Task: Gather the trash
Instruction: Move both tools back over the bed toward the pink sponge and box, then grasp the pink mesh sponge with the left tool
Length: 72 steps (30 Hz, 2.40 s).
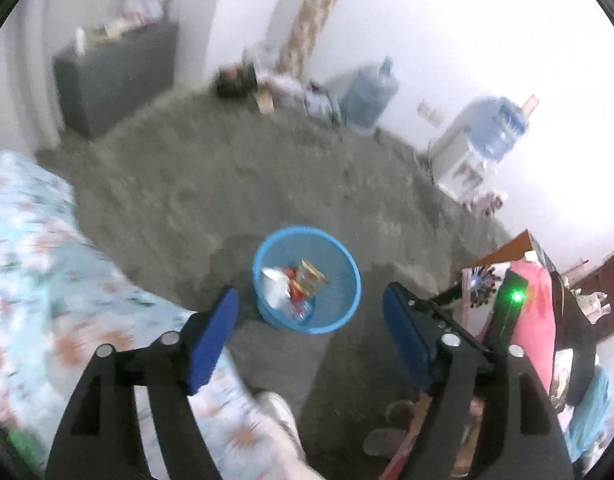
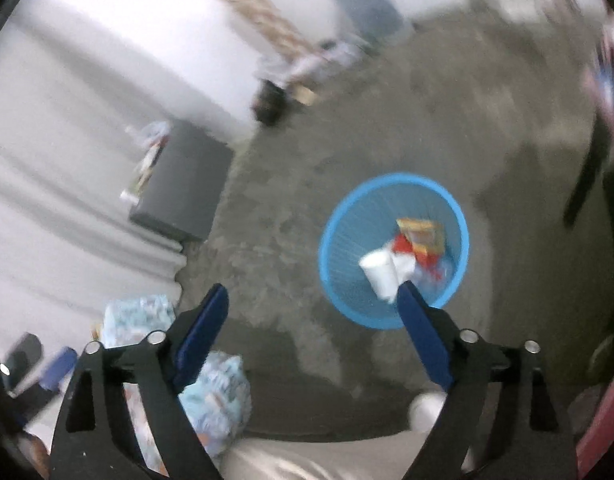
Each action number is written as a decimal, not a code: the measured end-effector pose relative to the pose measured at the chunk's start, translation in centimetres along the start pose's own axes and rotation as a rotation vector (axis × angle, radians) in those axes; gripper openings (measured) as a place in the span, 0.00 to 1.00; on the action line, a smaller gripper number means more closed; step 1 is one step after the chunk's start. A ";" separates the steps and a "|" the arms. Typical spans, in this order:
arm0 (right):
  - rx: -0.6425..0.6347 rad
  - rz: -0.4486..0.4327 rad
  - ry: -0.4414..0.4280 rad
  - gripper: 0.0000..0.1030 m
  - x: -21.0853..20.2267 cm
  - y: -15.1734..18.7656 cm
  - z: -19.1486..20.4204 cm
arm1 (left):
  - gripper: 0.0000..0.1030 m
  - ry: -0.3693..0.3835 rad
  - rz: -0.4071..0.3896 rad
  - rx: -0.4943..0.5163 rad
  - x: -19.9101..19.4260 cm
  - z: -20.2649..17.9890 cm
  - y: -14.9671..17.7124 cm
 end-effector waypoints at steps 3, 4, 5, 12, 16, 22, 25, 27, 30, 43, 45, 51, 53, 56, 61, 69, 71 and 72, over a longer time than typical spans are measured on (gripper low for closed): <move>-0.132 -0.067 -0.016 0.90 -3.2 0.5 3.7 | 0.80 -0.031 -0.121 0.006 -6.6 1.7 0.8; -0.169 -0.084 -0.019 0.92 -4.0 0.8 4.6 | 0.84 -0.042 -0.147 0.010 -8.0 2.1 1.0; -0.206 -0.099 -0.021 0.92 -4.8 1.0 5.6 | 0.87 -0.059 -0.177 0.017 -9.7 2.6 1.4; -0.442 -0.169 -0.052 0.92 -8.9 4.2 11.9 | 0.95 -0.263 -0.387 0.054 -20.2 6.1 5.2; -0.534 -0.197 -0.059 0.92 -10.5 6.5 14.9 | 0.95 -0.377 -0.419 0.041 -23.8 8.4 7.9; -0.695 -0.233 -0.138 0.92 -13.1 9.6 19.1 | 0.95 -0.497 -0.471 -0.070 -27.8 11.1 11.6; -0.788 -0.252 -0.152 0.92 -14.2 11.4 20.7 | 0.95 -0.510 -0.518 -0.110 -30.0 12.2 13.5; -0.842 -0.257 -0.160 0.92 -14.7 12.7 21.9 | 0.95 -0.537 -0.559 -0.142 -31.3 12.9 14.6; -0.919 -0.240 -0.181 0.92 -15.0 14.8 23.3 | 0.95 -0.572 -0.605 -0.214 -33.1 14.3 16.6; -0.882 0.006 -0.529 0.92 -15.2 20.5 27.8 | 0.95 -0.406 -0.735 -0.458 -37.6 20.9 21.7; -0.815 0.055 -0.547 0.92 -14.8 20.5 28.1 | 0.95 -0.440 -0.725 -0.419 -37.4 21.4 21.7; -0.676 0.202 -0.551 0.92 -12.8 20.9 28.9 | 0.95 -0.516 -0.667 -0.290 -36.4 22.4 20.9; -0.655 0.242 -0.558 0.92 -12.3 21.4 29.2 | 0.95 -0.549 -0.638 -0.242 -35.8 22.8 20.4; -0.659 0.283 -0.577 0.92 -11.7 22.2 30.6 | 0.95 -0.579 -0.573 -0.187 -34.3 23.9 19.7; -0.629 0.305 -0.608 0.92 -10.7 22.8 33.1 | 0.95 -0.608 -0.495 -0.164 -32.8 25.2 19.4; -0.783 0.157 -0.260 0.92 -6.4 22.1 29.4 | 0.94 -0.571 -0.487 -0.185 -32.8 25.6 20.0; -0.753 0.201 -0.235 0.92 -4.7 22.4 28.1 | 0.95 -0.564 -0.483 -0.191 -32.8 25.8 20.1; -0.756 0.231 -0.216 0.92 -3.6 22.9 27.4 | 0.95 -0.561 -0.482 -0.195 -32.8 25.8 20.1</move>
Point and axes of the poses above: each gripper's, at about its wrist camera, not at the fingertips, and x roughly the way its jaws point, z to its left, y to its underside, the point moved 3 cm from there along x, roughly the way its jaws point, and after that the axes turned 12 degrees about -z, right-handed, at the moved point
